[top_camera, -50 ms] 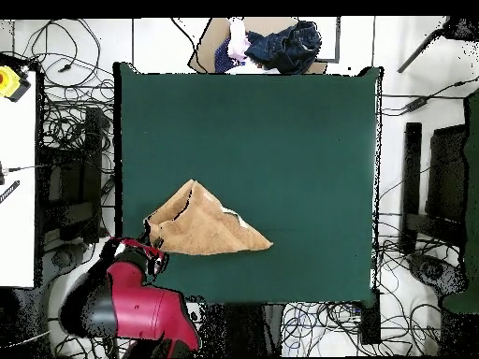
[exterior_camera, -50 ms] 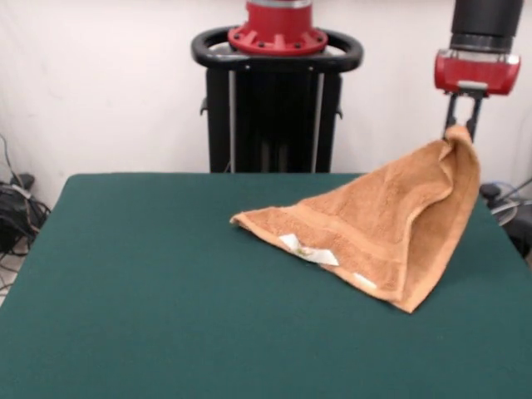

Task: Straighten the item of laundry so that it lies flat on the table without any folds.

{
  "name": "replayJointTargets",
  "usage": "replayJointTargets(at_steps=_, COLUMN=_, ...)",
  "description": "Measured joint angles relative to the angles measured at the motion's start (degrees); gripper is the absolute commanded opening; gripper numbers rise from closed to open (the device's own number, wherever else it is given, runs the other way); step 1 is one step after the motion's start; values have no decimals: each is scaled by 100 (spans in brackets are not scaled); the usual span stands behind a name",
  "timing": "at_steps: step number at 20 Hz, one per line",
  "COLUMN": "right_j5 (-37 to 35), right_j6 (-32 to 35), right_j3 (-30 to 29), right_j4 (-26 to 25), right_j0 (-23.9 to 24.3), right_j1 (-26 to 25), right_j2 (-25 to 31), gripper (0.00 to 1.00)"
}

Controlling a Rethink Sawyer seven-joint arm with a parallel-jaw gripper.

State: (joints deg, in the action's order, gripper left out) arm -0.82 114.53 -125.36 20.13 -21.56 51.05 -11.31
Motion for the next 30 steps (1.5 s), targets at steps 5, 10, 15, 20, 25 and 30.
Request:
replayJointTargets(at_steps=5, right_j5=298, right_j6=0, right_j3=-182, right_j4=1, right_j0=74, right_j1=75, right_j2=75, gripper=100)
replayJointTargets(at_steps=10, right_j5=763, right_j6=0, right_j3=-218, right_j4=3, right_j0=166, right_j1=31, right_j2=148, gripper=100)
replayJointTargets(at_steps=15, right_j5=1013, right_j6=0, right_j3=-217, right_j4=3, right_j0=266, right_j1=-9, right_j2=255, gripper=100)
replayJointTargets(at_steps=20, right_j5=1016, right_j6=0, right_j3=-217, right_j4=2, right_j0=403, right_j1=37, right_j2=294, gripper=100)
replayJointTargets(at_steps=25, right_j5=1017, right_j6=0, right_j3=-207, right_j4=3, right_j0=533, right_j1=103, right_j2=300, gripper=100)
replayJointTargets(at_steps=30, right_j5=1016, right_j6=0, right_j3=-197, right_j4=2, right_j0=765, right_j1=209, right_j2=382, gripper=100)
